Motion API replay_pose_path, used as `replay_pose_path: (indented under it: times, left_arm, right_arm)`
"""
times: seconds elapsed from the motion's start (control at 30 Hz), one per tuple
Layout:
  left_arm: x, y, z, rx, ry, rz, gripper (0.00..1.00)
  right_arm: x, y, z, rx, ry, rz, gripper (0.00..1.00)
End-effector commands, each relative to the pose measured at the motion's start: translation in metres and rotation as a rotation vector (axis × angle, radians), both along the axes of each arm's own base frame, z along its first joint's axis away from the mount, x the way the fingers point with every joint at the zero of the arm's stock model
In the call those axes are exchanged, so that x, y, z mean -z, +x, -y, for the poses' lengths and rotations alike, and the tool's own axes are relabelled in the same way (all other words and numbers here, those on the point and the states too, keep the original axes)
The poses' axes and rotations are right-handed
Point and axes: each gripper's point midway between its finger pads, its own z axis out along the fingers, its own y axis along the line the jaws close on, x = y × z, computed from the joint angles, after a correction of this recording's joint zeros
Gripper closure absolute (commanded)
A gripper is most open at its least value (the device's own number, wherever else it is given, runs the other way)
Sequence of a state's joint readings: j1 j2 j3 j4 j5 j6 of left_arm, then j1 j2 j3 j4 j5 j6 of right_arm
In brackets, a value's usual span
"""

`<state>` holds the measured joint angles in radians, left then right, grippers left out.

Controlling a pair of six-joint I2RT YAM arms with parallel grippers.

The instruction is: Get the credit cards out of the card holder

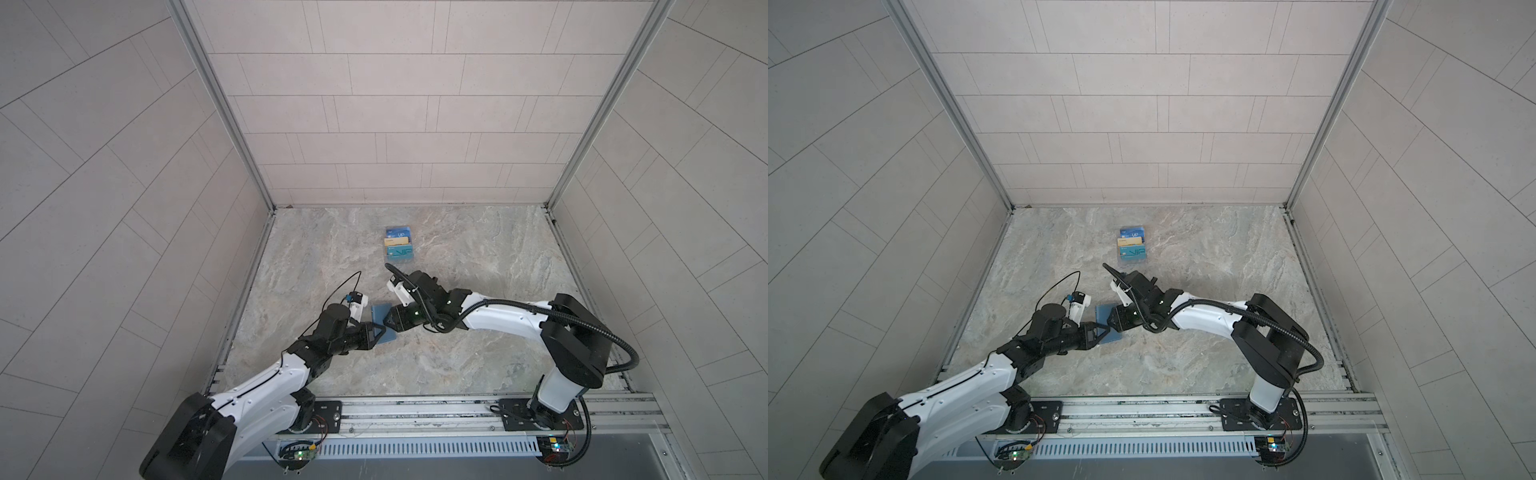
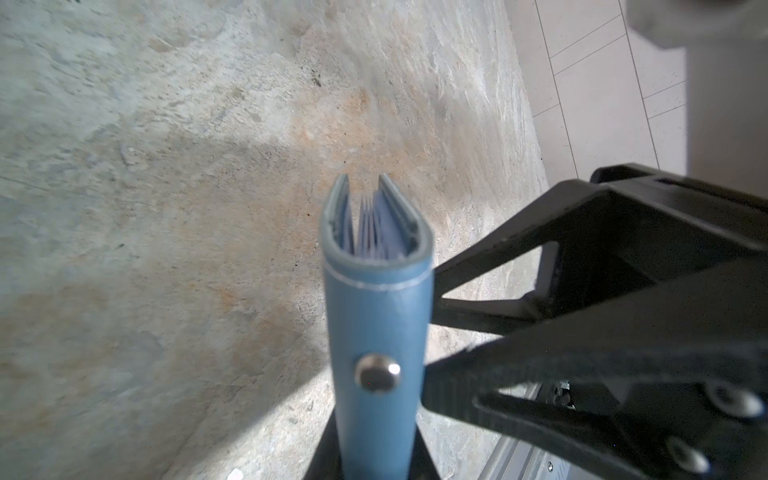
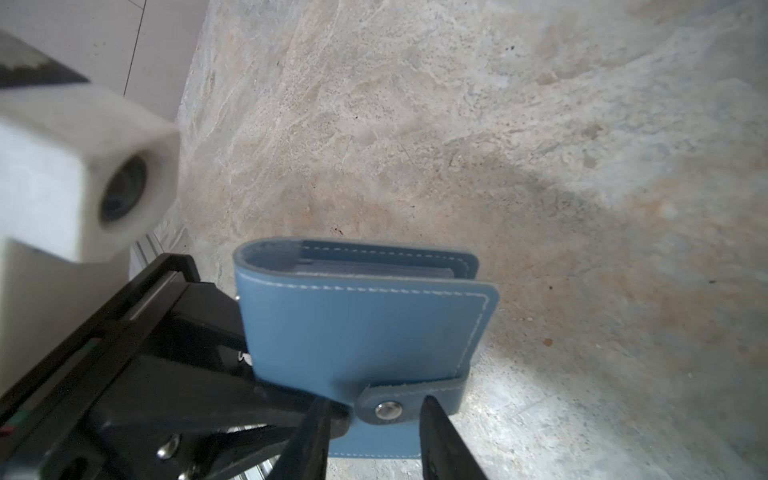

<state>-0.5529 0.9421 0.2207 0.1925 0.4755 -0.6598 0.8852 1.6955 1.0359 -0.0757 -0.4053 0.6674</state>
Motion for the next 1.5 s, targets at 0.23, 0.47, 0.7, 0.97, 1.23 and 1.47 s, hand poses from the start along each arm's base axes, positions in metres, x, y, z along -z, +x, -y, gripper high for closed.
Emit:
replay_pose_path:
  times: [0.23,0.47,0.7,0.97,1.23,1.47]
  left_arm:
    - [-0.028,0.005,0.010,0.036,-0.060,0.090,1.00]
    - [-0.034,0.007,0.011,0.044,-0.065,0.114,1.00]
    - [-0.045,0.011,0.008,0.019,-0.068,0.164,1.00]
    - [-0.052,0.014,0.003,-0.006,-0.062,0.203,1.00]
    - [-0.046,0.014,-0.001,-0.022,-0.039,0.197,1.00]
    - [-0.053,0.012,0.004,0.008,-0.053,0.199,1.00]
  right_arm:
    - [0.002,0.005,-0.009,0.023,0.006,-0.015,0.62]
    - [0.011,-0.001,-0.011,0.003,-0.018,-0.040,0.64]
    - [0.019,-0.003,-0.008,0.003,-0.052,-0.067,0.75]
    - [0.024,-0.003,0.001,0.019,-0.105,-0.067,0.87]
    - [0.007,-0.003,0.008,-0.008,-0.113,-0.032,0.95]
    - [-0.017,0.009,0.046,0.025,-0.142,0.026,0.94]
